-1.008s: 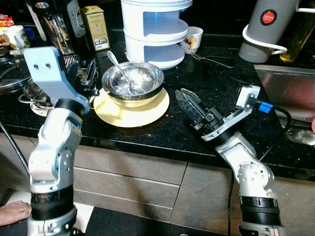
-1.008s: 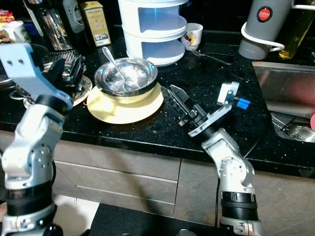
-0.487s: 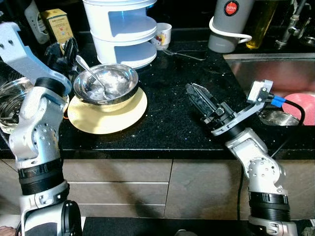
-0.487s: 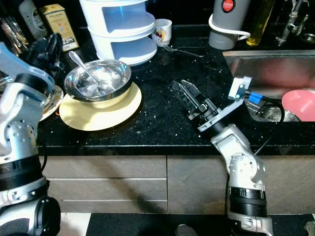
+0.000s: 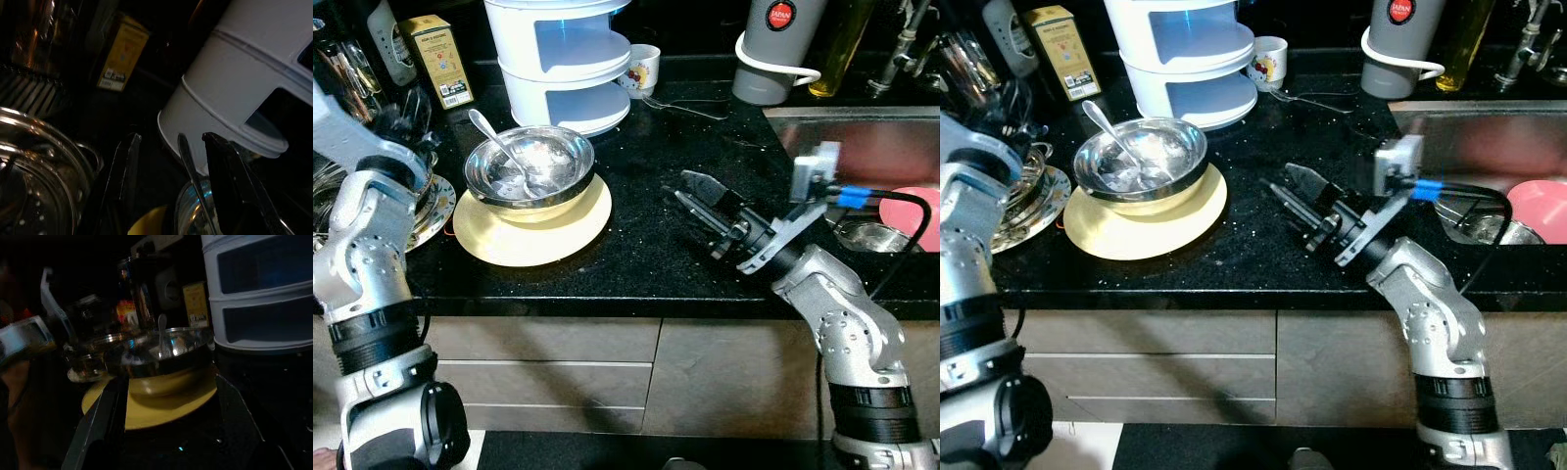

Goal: Kitchen organization

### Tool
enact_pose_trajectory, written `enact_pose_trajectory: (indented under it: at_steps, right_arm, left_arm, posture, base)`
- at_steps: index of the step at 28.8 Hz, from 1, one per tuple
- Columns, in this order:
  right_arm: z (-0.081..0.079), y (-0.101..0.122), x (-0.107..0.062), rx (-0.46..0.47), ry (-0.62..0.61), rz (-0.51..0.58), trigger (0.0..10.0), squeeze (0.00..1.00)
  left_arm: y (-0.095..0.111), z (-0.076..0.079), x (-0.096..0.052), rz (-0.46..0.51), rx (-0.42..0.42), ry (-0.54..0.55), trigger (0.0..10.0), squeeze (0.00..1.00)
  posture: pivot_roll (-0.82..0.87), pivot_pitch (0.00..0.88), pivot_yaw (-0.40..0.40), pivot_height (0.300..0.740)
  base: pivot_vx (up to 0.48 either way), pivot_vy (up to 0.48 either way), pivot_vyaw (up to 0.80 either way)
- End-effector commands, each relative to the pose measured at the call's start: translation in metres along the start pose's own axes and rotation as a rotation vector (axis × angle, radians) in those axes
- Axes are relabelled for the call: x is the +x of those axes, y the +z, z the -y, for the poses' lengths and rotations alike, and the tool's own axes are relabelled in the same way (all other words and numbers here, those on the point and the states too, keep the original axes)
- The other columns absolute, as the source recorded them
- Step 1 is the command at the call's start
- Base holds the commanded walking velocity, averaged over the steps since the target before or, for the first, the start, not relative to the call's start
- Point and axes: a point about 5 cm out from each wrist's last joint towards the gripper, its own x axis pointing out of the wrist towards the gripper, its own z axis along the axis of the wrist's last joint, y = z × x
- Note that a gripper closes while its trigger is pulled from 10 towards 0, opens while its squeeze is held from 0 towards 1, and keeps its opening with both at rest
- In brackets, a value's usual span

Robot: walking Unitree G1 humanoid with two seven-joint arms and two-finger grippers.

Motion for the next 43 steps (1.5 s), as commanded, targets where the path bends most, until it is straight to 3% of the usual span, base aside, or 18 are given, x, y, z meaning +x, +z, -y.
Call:
enact_pose_trajectory:
  at_steps: [1,4,9,22,43]
  right_arm:
    - [-0.005,0.006,0.005,-0.067,0.026,-0.014,10.0,0.00]
    - [-0.010,0.007,0.007,-0.205,0.057,-0.120,10.0,0.00]
    - [-0.016,0.007,0.007,-0.279,0.081,-0.201,10.0,0.00]
    - [-0.023,0.013,-0.002,-0.303,0.109,-0.250,10.0,0.00]
    - [-0.025,0.023,-0.013,-0.320,0.094,-0.291,10.0,0.00]
  left_arm:
    - [0.005,0.000,0.003,-0.009,-0.009,-0.016,10.0,0.00]
    - [0.009,0.005,0.013,-0.037,-0.047,-0.063,10.0,0.00]
    - [0.017,0.014,0.028,-0.064,-0.081,-0.117,10.0,0.00]
    - [0.013,0.003,0.048,-0.135,-0.136,-0.052,10.0,0.00]
    - [-0.004,0.001,0.060,-0.230,-0.208,-0.016,10.0,0.00]
  posture:
    - [-0.07,0.046,0.031,0.740]
    - [-0.08,0.048,0.031,0.740]
    - [-0.09,0.051,0.034,0.740]
    - [-0.12,0.073,0.037,0.740]
    - [-0.17,0.110,0.028,0.740]
  base:
    - [0.000,0.000,0.00]
    - [0.000,0.000,0.00]
    - [0.000,0.000,0.00]
    - [0.000,0.000,0.00]
    - [0.000,0.000,0.00]
